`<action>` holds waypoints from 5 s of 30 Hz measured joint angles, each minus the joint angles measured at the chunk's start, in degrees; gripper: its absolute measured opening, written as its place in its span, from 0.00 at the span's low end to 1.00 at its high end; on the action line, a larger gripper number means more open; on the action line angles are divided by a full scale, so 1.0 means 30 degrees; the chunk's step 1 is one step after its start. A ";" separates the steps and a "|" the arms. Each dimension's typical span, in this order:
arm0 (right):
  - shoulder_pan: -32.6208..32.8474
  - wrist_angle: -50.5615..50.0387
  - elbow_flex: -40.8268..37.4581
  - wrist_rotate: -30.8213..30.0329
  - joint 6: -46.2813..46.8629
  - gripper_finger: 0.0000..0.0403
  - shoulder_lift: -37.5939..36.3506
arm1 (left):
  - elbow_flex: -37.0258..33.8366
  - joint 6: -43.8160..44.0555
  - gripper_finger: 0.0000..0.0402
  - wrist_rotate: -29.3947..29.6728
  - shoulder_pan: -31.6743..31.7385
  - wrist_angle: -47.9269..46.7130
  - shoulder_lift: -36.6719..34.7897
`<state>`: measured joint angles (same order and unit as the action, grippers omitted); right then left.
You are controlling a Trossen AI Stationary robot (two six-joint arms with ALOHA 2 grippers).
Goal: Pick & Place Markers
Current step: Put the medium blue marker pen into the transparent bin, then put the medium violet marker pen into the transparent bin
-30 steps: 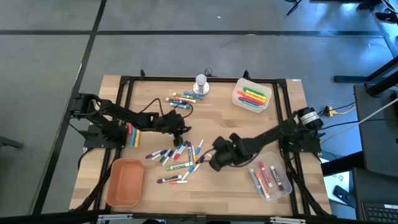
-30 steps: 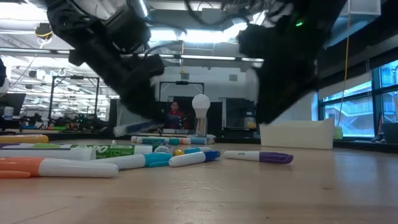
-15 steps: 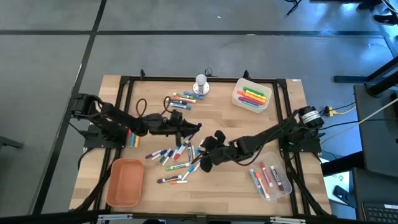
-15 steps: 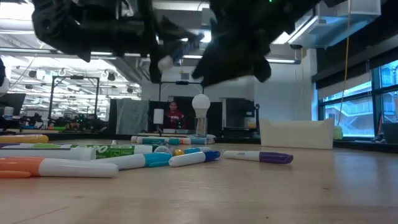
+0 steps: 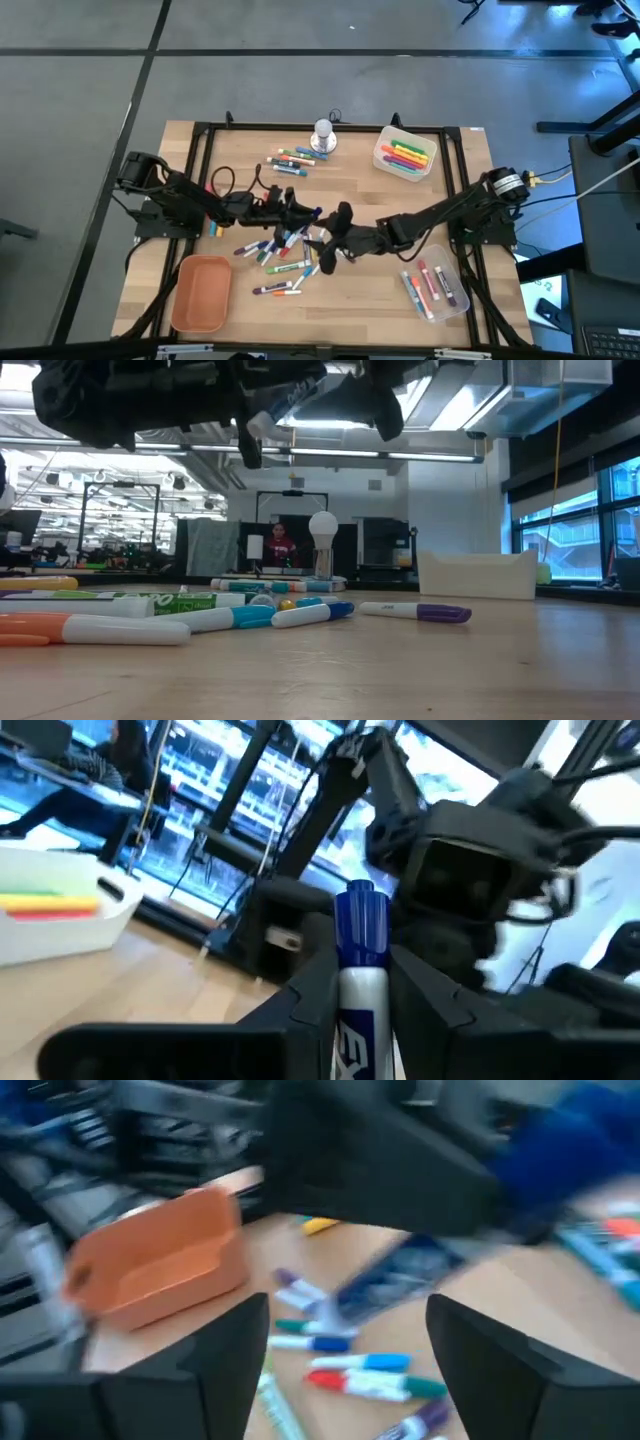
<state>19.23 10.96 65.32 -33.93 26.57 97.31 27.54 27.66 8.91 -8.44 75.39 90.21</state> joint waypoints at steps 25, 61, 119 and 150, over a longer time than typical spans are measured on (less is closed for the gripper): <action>-0.0193 -0.1155 0.0036 -0.0558 -0.1133 0.15 -0.0201 | 0.0034 -0.3215 0.25 -0.1207 -0.0272 -0.0161 0.0009; 0.8477 -2.9559 0.0859 1.4780 2.2709 0.28 -0.2641 | 0.0056 -0.4408 0.30 0.3502 0.4380 -1.2784 -0.0019; -0.2053 -0.9868 0.1472 0.4704 -0.7378 0.33 -0.2590 | 0.0032 -0.9379 0.39 0.7755 0.8510 -1.5759 -0.0051; -0.2164 -0.0251 -0.1534 0.4406 -0.6574 0.33 -0.2546 | 0.0049 -0.9437 0.26 0.5223 0.3083 -1.9478 -0.4194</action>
<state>12.74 10.21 60.72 -20.72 6.85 89.67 27.68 -0.65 24.58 0.81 16.96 77.62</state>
